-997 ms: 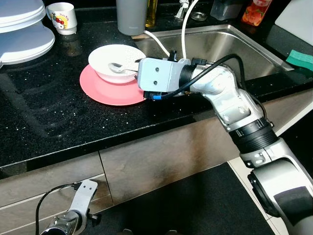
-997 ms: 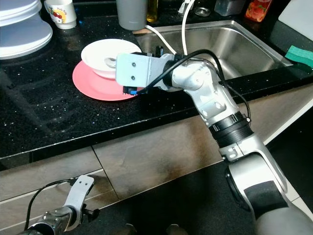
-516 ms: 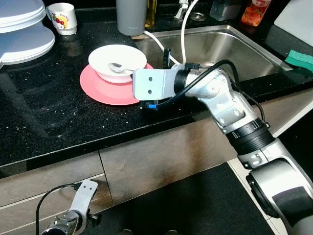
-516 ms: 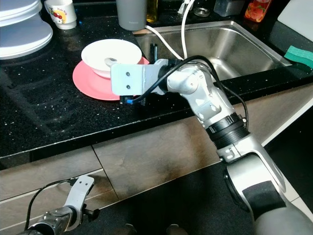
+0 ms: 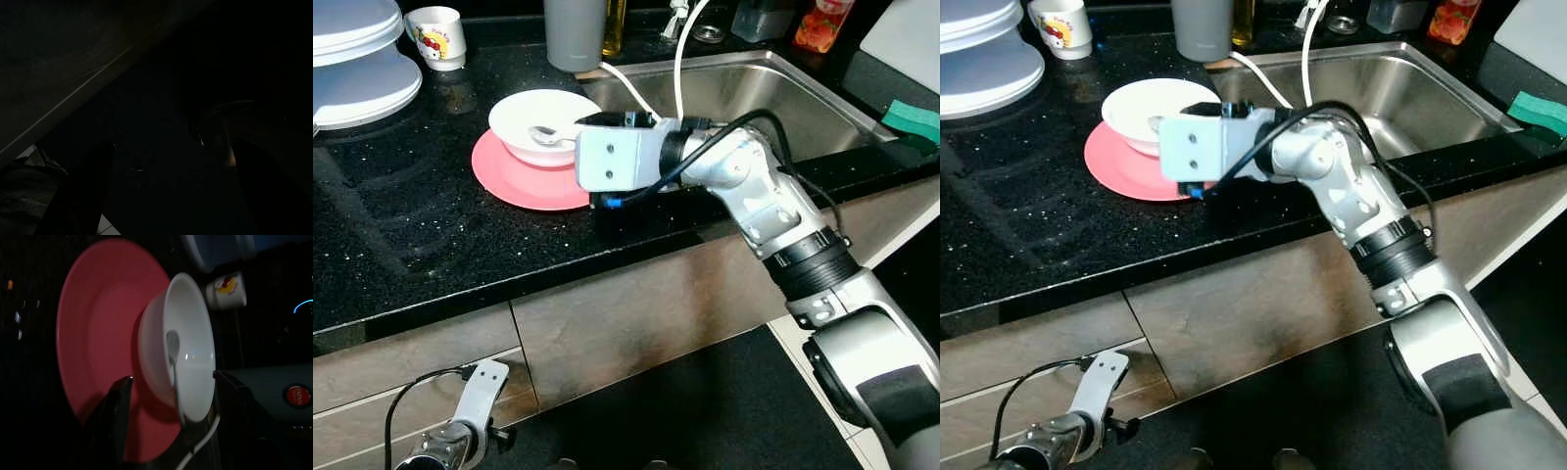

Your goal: Kitchen organization

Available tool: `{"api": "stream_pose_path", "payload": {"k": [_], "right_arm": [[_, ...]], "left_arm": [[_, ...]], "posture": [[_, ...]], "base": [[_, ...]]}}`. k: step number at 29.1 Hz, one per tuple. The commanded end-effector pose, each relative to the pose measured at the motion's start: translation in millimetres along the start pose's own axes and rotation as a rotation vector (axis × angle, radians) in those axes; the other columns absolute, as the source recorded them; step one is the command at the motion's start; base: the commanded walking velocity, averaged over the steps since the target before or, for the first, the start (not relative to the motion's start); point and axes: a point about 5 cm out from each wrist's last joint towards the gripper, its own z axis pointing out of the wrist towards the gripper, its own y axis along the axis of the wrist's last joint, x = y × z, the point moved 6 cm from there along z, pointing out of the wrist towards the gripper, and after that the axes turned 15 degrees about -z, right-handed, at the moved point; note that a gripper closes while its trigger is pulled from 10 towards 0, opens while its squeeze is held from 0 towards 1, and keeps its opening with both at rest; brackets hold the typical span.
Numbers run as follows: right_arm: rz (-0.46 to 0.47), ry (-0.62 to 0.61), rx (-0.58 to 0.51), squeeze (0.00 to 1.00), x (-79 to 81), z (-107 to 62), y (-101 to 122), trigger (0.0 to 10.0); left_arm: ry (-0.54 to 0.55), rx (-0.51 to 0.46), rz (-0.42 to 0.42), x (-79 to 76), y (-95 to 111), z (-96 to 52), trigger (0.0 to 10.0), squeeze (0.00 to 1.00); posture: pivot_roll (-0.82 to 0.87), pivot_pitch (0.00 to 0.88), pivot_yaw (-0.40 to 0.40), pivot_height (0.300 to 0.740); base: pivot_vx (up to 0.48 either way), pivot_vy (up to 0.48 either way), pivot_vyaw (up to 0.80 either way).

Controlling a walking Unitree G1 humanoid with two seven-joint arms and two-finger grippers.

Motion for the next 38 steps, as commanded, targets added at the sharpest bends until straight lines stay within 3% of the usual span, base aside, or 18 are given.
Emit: {"api": "stream_pose_path", "payload": {"k": [1,2,10,11,12,13,38], "right_arm": [[-0.04,0.042,0.004,0.89,4.3,0.3,-0.1,10.0],[-0.053,0.061,0.013,0.0,7.3,0.0,-2.2,10.0],[-0.086,0.019,0.044,0.0,-1.8,1.8,-6.9,9.7],[-0.09,0.007,0.043,0.0,-4.1,2.4,-6.3,2.1],[-0.091,0.001,0.042,0.0,-5.3,2.7,-5.9,2.1],[-0.091,-0.001,0.04,0.0,-5.8,2.9,-5.6,0.0],[-0.115,-0.04,0.033,0.0,-14.1,3.5,-4.7,0.0]], "left_arm": [[-0.007,0.027,-0.003,-3.4,-9.4,1.2,10.0,0.0],[-0.007,0.027,-0.003,-3.5,-9.5,1.2,10.0,0.0],[-0.007,0.028,-0.005,-4.0,-10.9,1.4,10.0,0.0],[-0.007,0.028,-0.005,-4.1,-11.0,1.4,10.0,0.0],[-0.007,0.028,-0.005,-4.1,-11.1,1.4,10.0,0.0],[-0.007,0.028,-0.005,-4.2,-11.2,1.4,10.0,0.0],[-0.007,0.022,-0.009,-4.5,-9.0,1.6,10.0,0.0]], "posture": [[-0.01,0.156,-0.069,0.74],[-0.01,0.153,-0.07,0.74],[-0.01,0.145,-0.071,0.74],[-0.01,0.143,-0.072,0.74],[-0.01,0.143,-0.072,0.74],[-0.01,0.143,-0.072,0.74],[-0.01,0.153,-0.075,0.74]], "base": [[0.0,0.0,0.0],[0.0,0.0,0.0],[0.0,0.0,0.0],[0.0,0.0,0.0],[0.0,0.0,0.0],[0.0,0.0,0.0],[0.0,0.0,0.0]]}}
